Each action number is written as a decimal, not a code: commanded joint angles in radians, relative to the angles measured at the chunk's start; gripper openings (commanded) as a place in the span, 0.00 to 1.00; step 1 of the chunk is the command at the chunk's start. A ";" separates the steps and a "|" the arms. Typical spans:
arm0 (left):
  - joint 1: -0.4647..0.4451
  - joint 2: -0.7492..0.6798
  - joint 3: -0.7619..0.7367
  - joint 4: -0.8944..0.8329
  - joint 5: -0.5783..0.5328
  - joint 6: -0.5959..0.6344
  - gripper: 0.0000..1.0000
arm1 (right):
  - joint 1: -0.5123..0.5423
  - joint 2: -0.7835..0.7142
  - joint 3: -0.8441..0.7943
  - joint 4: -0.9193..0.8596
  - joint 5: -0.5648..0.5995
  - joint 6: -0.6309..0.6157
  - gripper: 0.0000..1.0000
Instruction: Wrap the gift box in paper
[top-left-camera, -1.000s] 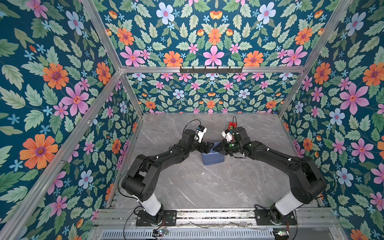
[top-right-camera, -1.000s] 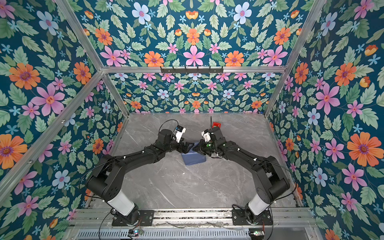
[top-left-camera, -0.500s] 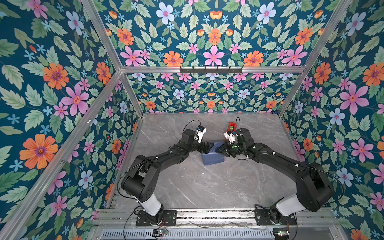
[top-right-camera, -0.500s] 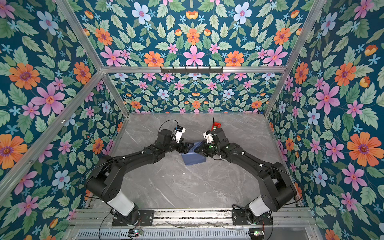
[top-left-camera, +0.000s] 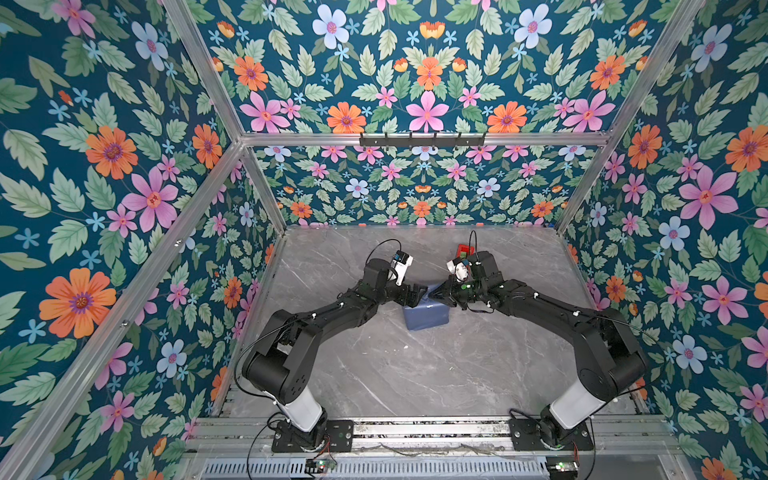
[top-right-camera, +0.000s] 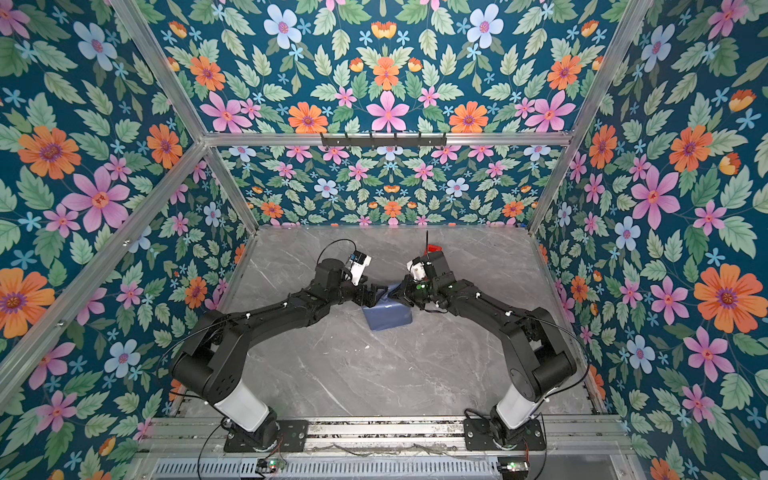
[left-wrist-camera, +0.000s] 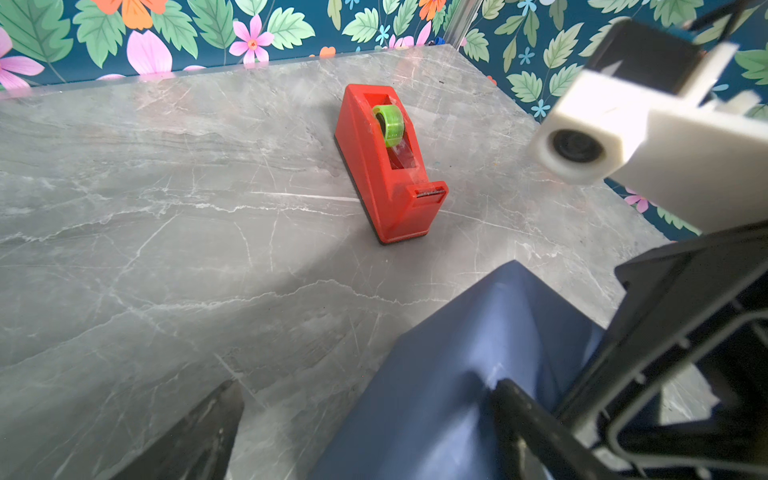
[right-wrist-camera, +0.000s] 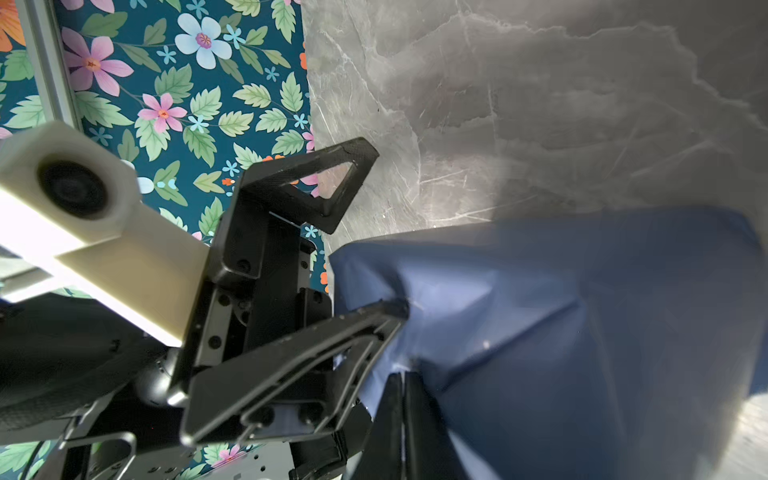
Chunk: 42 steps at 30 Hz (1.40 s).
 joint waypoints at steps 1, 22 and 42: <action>0.002 0.001 -0.003 -0.115 -0.039 0.022 0.95 | 0.000 -0.038 -0.032 -0.029 -0.022 -0.026 0.07; 0.007 -0.310 -0.169 0.145 -0.197 -0.144 1.00 | 0.120 -0.399 -0.225 -0.171 0.368 -0.429 0.34; 0.129 -0.559 -0.341 -0.046 -0.332 -0.227 1.00 | 0.130 0.009 0.081 -0.061 0.428 -0.405 0.31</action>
